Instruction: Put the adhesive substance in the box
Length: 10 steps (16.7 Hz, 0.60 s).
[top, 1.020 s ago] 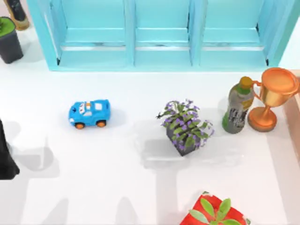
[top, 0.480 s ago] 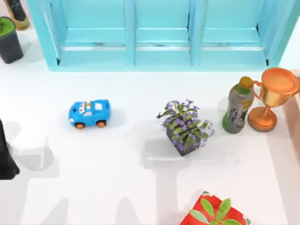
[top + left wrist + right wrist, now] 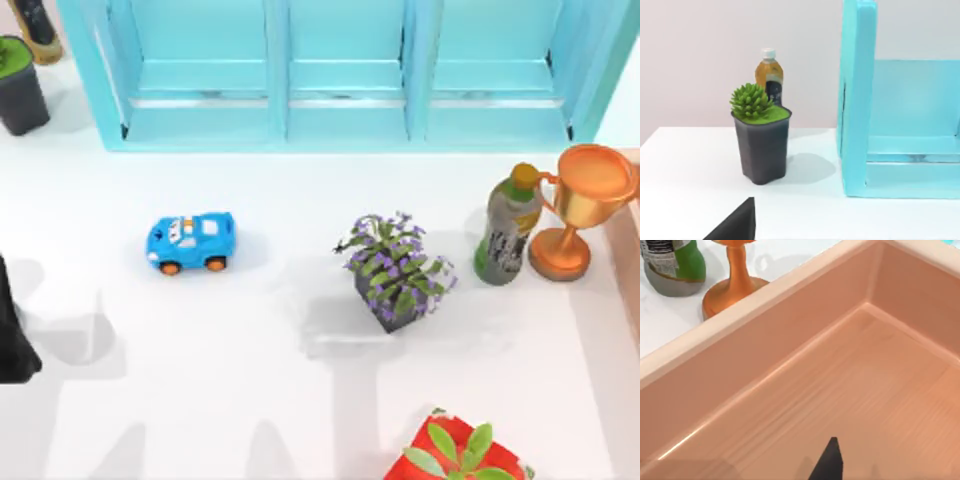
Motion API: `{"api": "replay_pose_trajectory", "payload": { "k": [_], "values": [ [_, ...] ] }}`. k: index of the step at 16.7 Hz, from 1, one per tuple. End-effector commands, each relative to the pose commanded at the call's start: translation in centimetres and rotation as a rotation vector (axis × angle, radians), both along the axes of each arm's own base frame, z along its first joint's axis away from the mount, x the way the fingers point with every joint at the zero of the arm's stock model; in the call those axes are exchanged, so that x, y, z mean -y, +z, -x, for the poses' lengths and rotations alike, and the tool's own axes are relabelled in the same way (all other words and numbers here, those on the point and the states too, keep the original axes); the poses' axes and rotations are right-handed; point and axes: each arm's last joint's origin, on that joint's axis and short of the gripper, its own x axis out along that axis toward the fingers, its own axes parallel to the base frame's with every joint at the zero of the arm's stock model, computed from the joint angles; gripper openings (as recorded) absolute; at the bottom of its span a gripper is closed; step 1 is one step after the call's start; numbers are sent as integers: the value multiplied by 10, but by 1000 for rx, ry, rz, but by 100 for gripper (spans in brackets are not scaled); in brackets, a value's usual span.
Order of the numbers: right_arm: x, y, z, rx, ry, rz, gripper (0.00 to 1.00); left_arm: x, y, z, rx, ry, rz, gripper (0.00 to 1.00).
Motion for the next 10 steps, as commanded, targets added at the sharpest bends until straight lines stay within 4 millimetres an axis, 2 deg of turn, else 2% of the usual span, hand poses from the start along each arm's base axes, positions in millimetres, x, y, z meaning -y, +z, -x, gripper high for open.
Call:
{"api": "replay_pose_trajectory", "payload": {
  "k": [4,10],
  "values": [
    [0,0,0,0,0,0,98,0,0,0,0,0,0,100],
    [0,0,0,0,0,0,100,0,0,0,0,0,0,100]
  ]
}}
